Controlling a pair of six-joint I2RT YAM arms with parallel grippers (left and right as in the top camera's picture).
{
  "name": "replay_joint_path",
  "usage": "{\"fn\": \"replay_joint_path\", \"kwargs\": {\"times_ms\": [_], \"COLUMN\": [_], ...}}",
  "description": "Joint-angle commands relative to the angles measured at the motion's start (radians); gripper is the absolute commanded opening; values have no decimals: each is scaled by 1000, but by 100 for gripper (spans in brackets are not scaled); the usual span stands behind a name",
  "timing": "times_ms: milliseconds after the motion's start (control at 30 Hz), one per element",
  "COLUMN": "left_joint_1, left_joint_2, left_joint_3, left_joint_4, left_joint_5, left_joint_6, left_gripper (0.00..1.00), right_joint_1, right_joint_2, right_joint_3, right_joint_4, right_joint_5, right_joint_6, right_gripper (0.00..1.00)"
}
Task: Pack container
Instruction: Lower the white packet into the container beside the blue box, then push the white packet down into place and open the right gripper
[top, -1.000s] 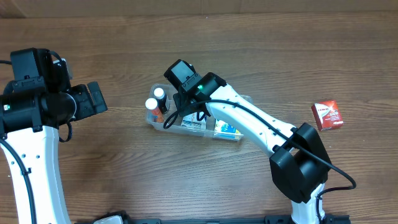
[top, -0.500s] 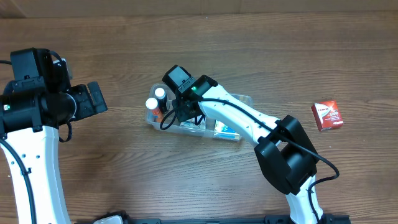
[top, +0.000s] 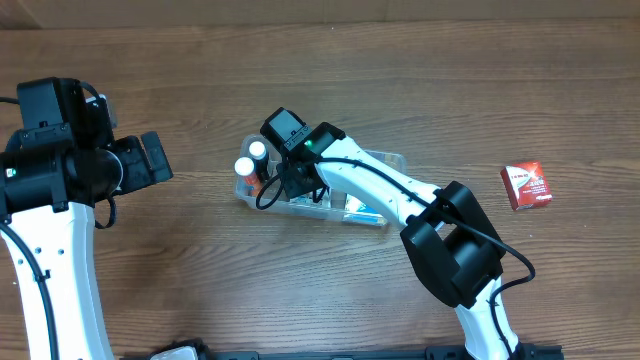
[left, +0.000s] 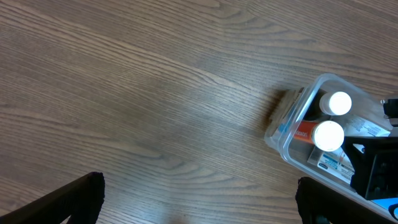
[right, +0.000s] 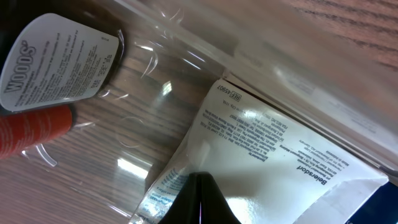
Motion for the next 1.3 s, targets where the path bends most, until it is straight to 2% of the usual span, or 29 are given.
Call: {"fn": "replay_joint_path", "kwargs": {"times_ms": [0,367,533,1267], "left_joint_1": [0,0,0,0], "left_joint_2": [2,2,2,2], "left_joint_3": [0,0,0,0], "left_joint_4": [1,1,1,0], "left_joint_5": [1,2,2,2], "left_joint_6": [-3,-3,-3,-3], "left_gripper": [100,100,100,100], "right_joint_1": [-3,-2,-2,-2], "right_joint_2": [45,-119,-119,-7], "right_joint_3": [-23,51,51,26], "right_joint_4": [-30,-44,-14,59], "right_joint_5": [-9,-44,-179,-127], "right_joint_6": [-3,-60,-107,-105], "right_gripper": [4,4,4,4]}}
